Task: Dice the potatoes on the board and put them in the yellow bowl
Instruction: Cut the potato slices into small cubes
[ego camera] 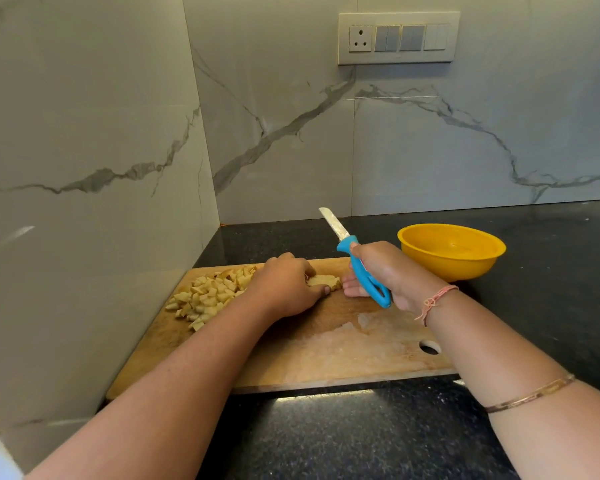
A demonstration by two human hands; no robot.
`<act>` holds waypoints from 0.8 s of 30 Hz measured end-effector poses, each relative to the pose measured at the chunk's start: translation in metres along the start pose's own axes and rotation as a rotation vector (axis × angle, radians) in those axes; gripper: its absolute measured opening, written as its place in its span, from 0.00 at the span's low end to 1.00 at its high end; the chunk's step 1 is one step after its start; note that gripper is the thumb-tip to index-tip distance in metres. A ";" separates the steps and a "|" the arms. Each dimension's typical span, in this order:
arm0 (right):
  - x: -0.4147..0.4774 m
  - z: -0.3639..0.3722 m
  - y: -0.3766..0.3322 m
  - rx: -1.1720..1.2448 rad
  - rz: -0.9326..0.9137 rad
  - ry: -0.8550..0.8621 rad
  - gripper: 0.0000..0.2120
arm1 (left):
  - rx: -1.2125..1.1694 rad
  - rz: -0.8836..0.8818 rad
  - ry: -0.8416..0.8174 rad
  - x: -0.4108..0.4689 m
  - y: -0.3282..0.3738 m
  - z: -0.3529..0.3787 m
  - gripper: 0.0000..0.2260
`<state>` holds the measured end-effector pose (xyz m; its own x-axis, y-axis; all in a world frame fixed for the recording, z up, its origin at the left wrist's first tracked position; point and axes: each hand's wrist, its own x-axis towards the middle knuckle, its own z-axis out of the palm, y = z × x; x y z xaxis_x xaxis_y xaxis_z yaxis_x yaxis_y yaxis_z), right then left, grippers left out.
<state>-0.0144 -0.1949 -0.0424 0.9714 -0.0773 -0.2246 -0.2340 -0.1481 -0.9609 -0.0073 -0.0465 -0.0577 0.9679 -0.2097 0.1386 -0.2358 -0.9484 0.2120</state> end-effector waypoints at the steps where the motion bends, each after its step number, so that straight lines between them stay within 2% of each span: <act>1: 0.001 0.000 0.001 0.003 0.001 -0.001 0.18 | -0.004 -0.005 0.002 -0.001 0.001 -0.001 0.23; 14: 0.003 0.005 0.001 0.039 -0.033 0.021 0.19 | -0.230 0.018 -0.105 -0.004 -0.002 -0.012 0.21; 24: 0.006 0.008 0.002 0.097 -0.046 -0.054 0.22 | -0.274 -0.020 -0.020 -0.004 0.001 -0.009 0.20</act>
<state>-0.0087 -0.1881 -0.0473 0.9824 -0.0194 -0.1858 -0.1866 -0.0543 -0.9809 -0.0118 -0.0441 -0.0492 0.9734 -0.1991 0.1136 -0.2292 -0.8531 0.4686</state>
